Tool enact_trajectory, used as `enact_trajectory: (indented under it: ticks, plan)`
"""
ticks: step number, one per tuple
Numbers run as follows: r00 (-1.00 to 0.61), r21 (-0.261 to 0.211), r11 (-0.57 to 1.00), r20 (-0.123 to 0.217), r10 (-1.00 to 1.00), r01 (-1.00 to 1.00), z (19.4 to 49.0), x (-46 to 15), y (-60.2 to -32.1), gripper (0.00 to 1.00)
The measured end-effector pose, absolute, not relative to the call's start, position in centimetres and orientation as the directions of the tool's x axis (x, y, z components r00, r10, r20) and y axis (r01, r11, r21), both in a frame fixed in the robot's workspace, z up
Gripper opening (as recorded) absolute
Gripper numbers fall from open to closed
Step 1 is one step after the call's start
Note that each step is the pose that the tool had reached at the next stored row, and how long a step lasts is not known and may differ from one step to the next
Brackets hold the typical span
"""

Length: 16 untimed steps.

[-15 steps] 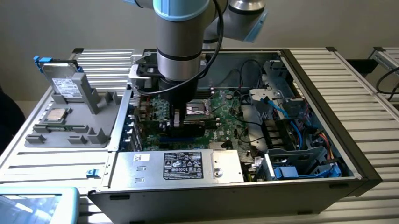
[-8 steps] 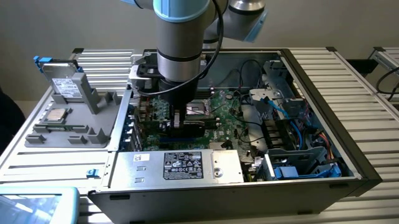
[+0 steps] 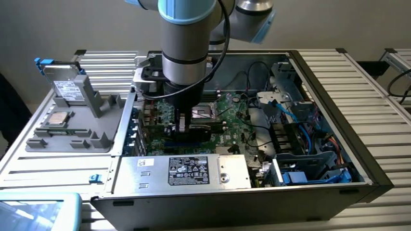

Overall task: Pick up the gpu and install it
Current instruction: 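Insert the gpu into the slot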

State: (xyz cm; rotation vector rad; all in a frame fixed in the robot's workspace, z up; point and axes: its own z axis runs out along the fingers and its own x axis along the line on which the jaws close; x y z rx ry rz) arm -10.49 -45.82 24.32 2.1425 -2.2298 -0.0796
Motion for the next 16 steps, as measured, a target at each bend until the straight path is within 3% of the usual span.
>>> enact_trajectory:
  ticks: [16]
  plan:
    - [-0.035, 0.070, 0.035, 0.001, -0.999, -0.997, 24.31, -10.50, -45.84, 0.29]
